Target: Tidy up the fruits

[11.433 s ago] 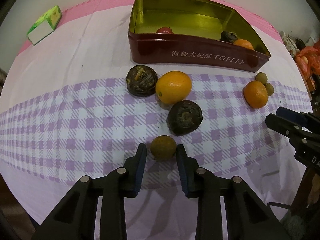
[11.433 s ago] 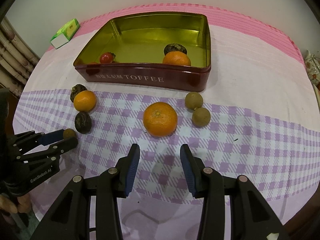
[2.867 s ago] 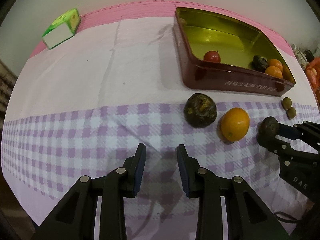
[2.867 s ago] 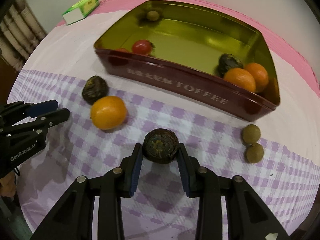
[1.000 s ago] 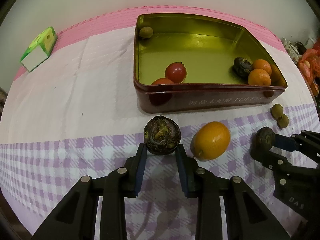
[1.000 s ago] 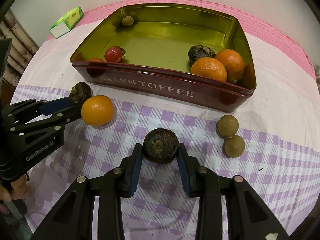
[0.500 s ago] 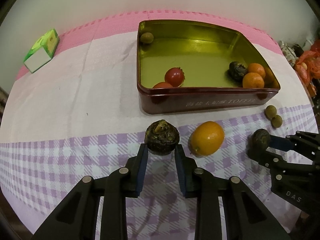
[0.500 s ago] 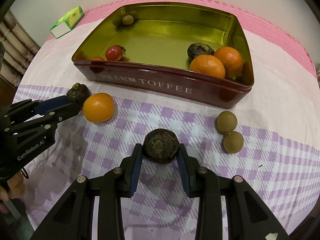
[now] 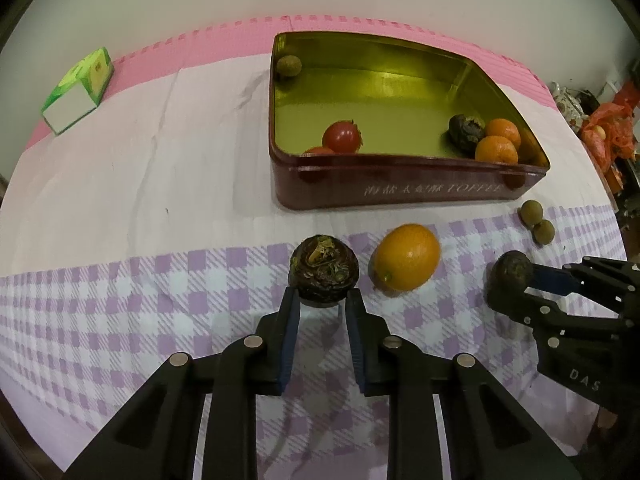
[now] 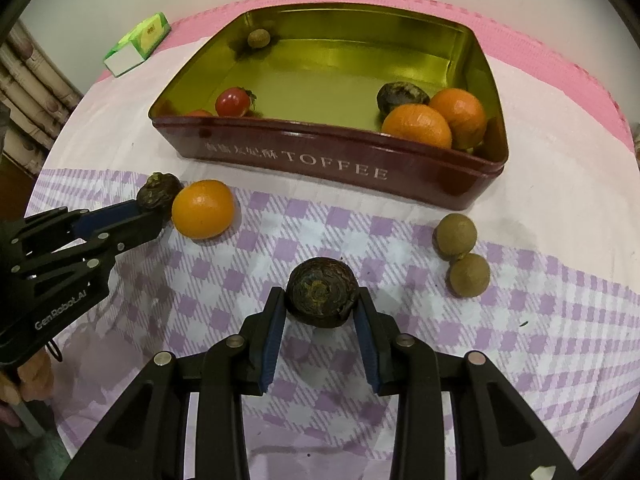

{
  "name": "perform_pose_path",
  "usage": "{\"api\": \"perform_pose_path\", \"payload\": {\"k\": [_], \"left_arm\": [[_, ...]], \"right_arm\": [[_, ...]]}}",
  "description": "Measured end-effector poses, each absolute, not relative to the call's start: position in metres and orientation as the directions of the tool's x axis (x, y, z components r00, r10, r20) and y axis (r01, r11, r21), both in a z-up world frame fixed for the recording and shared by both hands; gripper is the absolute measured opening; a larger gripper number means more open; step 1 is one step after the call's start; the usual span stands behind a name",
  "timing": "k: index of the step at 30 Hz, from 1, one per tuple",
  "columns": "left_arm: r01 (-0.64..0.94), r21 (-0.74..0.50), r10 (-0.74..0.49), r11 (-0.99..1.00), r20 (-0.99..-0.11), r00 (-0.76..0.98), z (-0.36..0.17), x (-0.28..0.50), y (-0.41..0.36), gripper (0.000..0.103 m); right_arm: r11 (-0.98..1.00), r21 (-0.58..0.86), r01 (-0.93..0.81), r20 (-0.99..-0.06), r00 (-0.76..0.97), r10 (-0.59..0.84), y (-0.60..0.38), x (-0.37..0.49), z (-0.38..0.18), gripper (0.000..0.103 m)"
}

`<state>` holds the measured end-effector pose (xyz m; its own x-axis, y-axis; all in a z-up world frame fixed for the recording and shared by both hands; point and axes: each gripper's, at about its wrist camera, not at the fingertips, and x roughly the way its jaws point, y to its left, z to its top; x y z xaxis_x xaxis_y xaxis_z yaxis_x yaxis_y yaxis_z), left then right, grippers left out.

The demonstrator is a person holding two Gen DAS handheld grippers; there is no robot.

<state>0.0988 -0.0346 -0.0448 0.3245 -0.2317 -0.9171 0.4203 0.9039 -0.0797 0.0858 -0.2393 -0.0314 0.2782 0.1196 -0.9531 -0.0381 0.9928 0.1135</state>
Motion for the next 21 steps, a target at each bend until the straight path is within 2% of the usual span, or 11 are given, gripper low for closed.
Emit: {"api": "perform_pose_path", "payload": {"k": [10,11,14,21], "left_arm": [[0.439,-0.065,-0.217,0.896,-0.927,0.307,-0.054,0.095,-0.043,0.029],[0.437,-0.064,-0.216,0.897,-0.927,0.308,-0.053,0.096,-0.044,0.031],[0.438,-0.064,-0.221,0.897,-0.922,0.317,-0.051,0.099,-0.047,0.056],[0.432,-0.048,-0.213,0.901,-0.914,0.344,-0.047,0.11,-0.054,0.057]], "right_arm": [[0.992,0.118,-0.041,-0.952,0.279,0.125,-0.239,0.087,-0.033,0.032],[0.992,0.119,-0.04,-0.952,0.28,0.126,-0.239,0.087,-0.033,0.032],[0.992,0.121,-0.041,-0.952,0.28,0.127,-0.239,0.087,-0.033,0.032],[0.992,0.119,-0.042,-0.951,0.282,0.126,-0.238,0.087,-0.033,0.032]]}}
